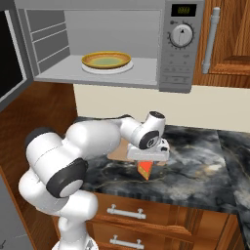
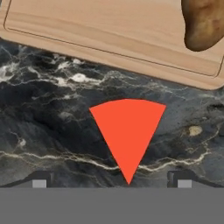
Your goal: Retrieve the reheated potato from the microwave, then place the potato, cheese, and condiment on the cutting board.
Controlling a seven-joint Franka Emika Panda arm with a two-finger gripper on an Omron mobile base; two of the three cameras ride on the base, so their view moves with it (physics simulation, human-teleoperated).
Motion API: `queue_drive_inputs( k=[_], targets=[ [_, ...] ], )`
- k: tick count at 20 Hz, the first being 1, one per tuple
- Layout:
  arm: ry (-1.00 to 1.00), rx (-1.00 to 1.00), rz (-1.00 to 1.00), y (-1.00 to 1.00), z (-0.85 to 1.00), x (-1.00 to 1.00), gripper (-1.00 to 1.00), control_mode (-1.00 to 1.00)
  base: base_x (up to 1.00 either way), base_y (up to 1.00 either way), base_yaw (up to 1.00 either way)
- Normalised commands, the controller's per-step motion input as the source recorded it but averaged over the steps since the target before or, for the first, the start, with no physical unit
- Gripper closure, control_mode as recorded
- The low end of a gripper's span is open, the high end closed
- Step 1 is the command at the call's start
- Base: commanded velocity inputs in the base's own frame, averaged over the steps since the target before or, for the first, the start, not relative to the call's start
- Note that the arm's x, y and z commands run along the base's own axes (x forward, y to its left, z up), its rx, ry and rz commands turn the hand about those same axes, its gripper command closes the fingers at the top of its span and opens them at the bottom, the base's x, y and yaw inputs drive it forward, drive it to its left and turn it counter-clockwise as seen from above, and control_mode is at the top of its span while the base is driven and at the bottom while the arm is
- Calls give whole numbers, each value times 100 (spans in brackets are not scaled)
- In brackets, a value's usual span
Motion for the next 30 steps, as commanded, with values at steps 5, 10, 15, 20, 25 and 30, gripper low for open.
queue_drive_inputs(
  k=[5,10,15,20,25,30],
  targets=[
    [-1,-1,11,0,-12,0,-100,-100,0,0,0],
    [0,-1,2,0,-12,0,-100,-100,0,0,0],
    [0,0,0,1,-10,2,-100,-100,0,0,0],
    [-3,-4,-1,1,-17,14,-100,-100,0,0,0],
    [-3,-10,-1,0,-21,23,-100,-100,0,0,0],
    [-2,-8,-1,0,-14,15,-100,-100,0,0,0]
  ],
)
